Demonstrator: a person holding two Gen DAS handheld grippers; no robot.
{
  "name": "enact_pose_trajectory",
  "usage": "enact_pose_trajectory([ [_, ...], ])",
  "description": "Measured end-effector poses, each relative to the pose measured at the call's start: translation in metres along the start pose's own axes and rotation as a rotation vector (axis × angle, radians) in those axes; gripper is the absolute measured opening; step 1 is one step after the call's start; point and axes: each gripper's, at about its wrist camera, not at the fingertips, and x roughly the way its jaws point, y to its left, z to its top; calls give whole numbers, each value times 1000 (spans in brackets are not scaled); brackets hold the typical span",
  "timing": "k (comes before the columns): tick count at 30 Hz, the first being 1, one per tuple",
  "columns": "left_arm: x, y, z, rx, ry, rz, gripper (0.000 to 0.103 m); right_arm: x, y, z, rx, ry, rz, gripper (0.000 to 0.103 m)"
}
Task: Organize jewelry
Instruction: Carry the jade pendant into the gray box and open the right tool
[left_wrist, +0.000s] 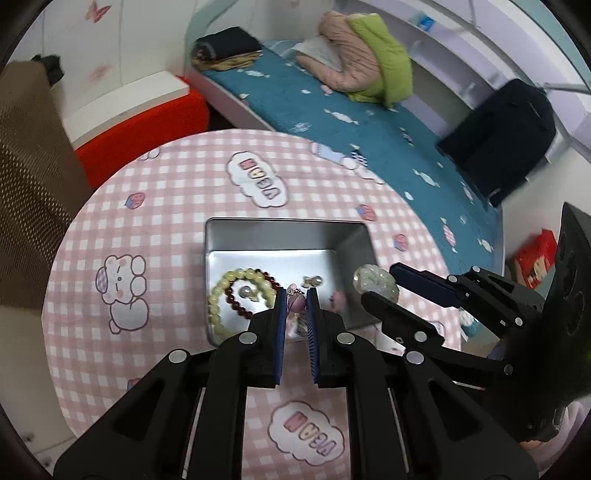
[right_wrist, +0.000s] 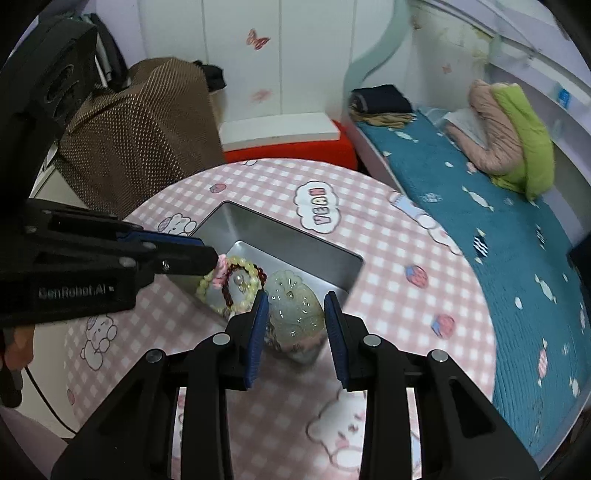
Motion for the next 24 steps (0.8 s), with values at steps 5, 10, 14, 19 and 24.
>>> enact_pose_trajectory([
  [5, 22, 11, 5, -37, 44, 25, 10, 28, 0, 9, -35, 60, 27, 29],
  [10, 41, 19, 6, -51, 84, 43, 11, 48, -2, 11, -46, 101, 41, 30],
  [14, 51, 24, 7, -69, 112, 47, 11, 59, 1, 12, -65, 123, 43, 30],
  [19, 56, 24, 10, -50, 120, 47, 11, 70, 9, 14, -88, 142, 47, 30],
  [24, 60, 20, 10, -26, 131, 50, 11, 70, 10, 15, -86, 141, 43, 31],
])
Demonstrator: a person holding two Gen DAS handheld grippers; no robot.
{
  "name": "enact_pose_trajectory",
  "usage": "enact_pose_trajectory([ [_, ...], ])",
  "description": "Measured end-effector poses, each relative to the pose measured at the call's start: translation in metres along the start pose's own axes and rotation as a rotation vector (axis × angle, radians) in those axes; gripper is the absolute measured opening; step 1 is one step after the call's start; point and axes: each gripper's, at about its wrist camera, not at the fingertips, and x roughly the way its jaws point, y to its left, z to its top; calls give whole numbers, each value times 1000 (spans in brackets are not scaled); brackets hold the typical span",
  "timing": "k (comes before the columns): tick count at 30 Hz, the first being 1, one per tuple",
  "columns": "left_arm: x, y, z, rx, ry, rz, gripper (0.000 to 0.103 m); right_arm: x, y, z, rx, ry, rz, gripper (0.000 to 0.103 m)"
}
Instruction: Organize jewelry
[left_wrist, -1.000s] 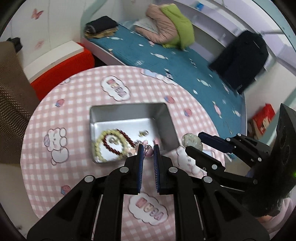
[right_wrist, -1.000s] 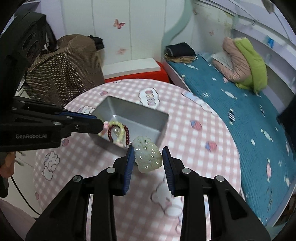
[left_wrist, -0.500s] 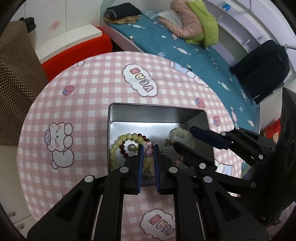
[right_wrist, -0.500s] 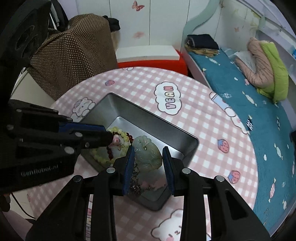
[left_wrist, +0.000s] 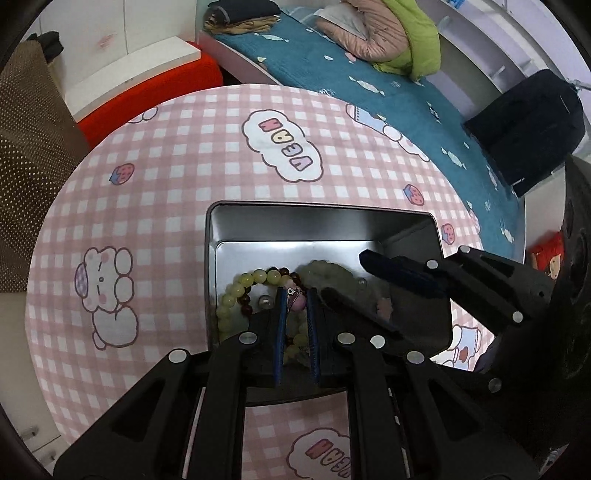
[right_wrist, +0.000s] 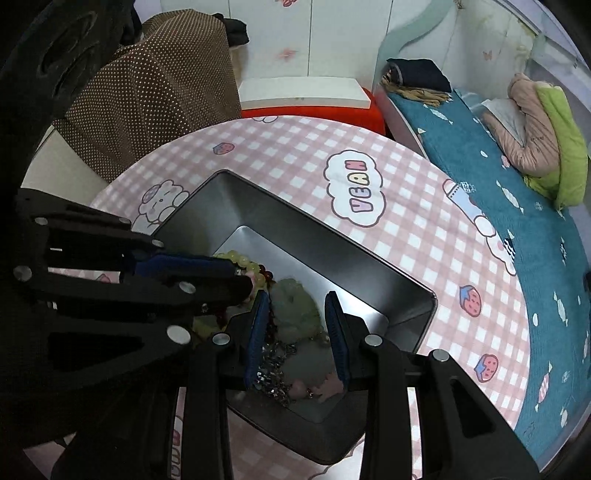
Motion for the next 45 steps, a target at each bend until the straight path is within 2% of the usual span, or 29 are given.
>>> enact_pose_trajectory([
  [5, 0, -3, 0, 6, 7, -1, 12, -6, 0, -1, 11, -7, -11, 31],
  [7, -2, -6, 0, 15, 2, 0, 15, -10, 1, -1, 13, -13, -20, 31],
  [11, -14, -7, -4, 19, -19, 4, 35, -24, -1, -4, 42, -30, -46, 32],
  [17, -41, -19, -14, 63, -69, 4, 47, -54, 3, -12, 83, -75, -96, 39],
  [19, -51, -23, -18, 82, -89, 7, 53, -65, 7, -17, 105, -93, -115, 41],
  [21, -63, -26, -25, 100, -110, 16, 63, -76, 11, -21, 123, -111, -136, 43],
  [32, -131, -46, -73, 200, -233, 48, 67, -143, 51, -54, 228, -240, -234, 51],
  [40, -176, -57, -102, 178, -352, 103, 69, -188, 71, -72, 193, -342, -263, 53],
  [45, -210, -69, -128, 149, -453, 183, 75, -220, 83, -86, 177, -409, -252, 53],
])
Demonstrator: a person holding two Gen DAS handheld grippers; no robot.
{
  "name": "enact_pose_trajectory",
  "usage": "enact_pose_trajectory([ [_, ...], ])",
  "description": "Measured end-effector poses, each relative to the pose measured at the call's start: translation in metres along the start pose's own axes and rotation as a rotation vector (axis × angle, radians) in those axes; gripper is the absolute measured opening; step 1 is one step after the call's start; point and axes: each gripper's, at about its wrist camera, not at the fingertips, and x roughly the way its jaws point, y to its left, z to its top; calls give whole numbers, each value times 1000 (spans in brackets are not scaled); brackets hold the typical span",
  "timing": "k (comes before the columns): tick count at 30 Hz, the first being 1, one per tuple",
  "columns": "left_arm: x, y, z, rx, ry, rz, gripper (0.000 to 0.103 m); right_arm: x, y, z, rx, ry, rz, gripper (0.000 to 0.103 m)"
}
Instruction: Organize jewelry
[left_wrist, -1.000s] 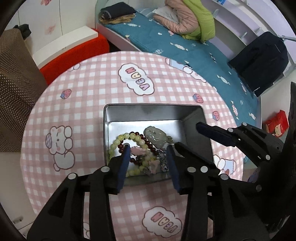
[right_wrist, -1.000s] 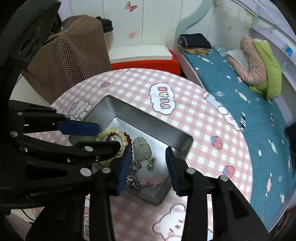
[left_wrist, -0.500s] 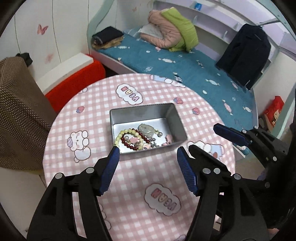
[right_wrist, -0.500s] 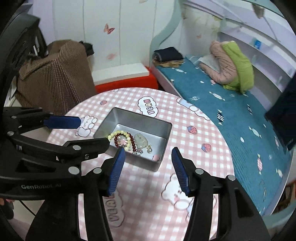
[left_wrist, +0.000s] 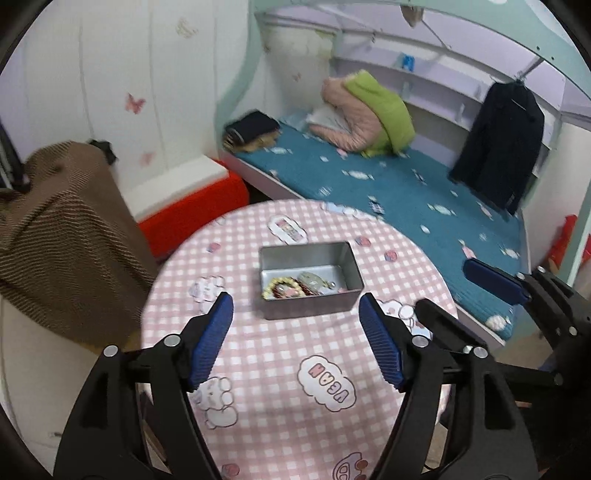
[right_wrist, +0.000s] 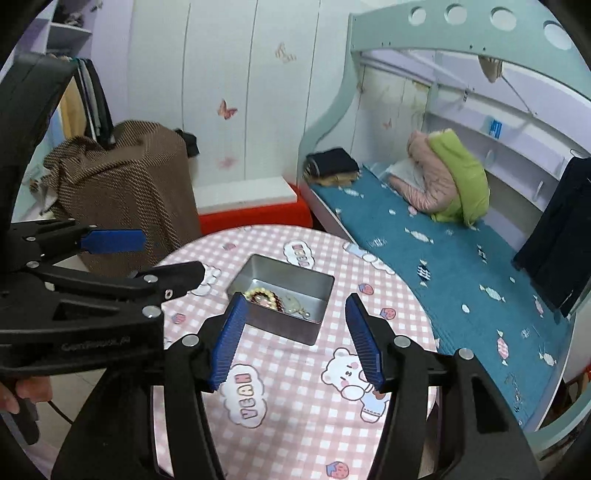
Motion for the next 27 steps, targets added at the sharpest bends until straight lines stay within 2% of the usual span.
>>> enact_pose_trajectory([
  [6, -47, -11, -9, -27, -97, 37, 82, -46, 2, -3, -22, -92, -14, 61],
  [12, -78, -19, -18, -47, -166, 30, 89, -73, 1, -9, -18, -154, -21, 62],
  [16, -91, -23, -21, -44, -195, 58, 90, -84, -2, -12, -20, -179, -49, 62],
  [27, -111, -32, -27, -21, -251, 45, 91, -98, -14, -17, 37, -224, -86, 62],
])
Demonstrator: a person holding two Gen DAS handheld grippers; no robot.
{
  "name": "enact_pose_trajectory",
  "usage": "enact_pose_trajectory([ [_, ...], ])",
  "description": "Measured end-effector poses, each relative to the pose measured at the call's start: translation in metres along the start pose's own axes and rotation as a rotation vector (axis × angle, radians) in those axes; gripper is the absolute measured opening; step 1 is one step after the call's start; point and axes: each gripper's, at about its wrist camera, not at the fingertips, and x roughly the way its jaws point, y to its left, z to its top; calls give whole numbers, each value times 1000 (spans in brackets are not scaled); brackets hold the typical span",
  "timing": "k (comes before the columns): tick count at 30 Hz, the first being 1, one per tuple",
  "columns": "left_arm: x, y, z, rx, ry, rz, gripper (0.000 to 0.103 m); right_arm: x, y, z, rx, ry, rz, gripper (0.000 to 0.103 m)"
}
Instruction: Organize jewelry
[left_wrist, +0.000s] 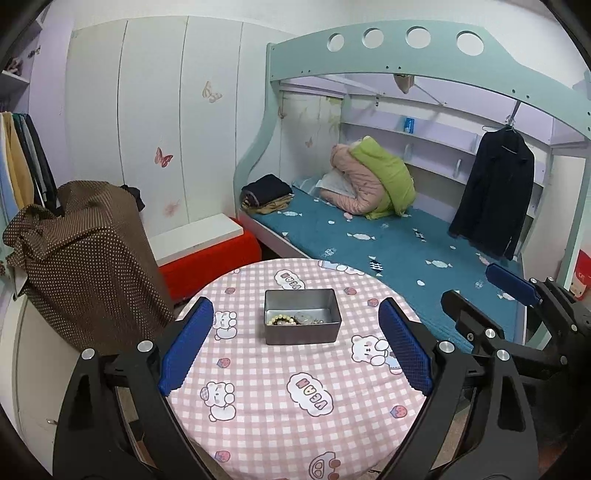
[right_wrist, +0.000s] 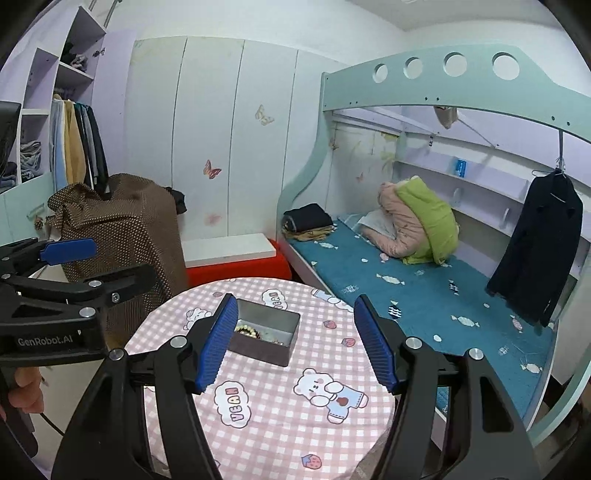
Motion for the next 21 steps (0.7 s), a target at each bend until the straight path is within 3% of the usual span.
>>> enact_pose_trajectory([
  [21, 9, 3, -2, 29, -11, 43, 92, 0, -5, 7, 31, -56, -18, 67],
])
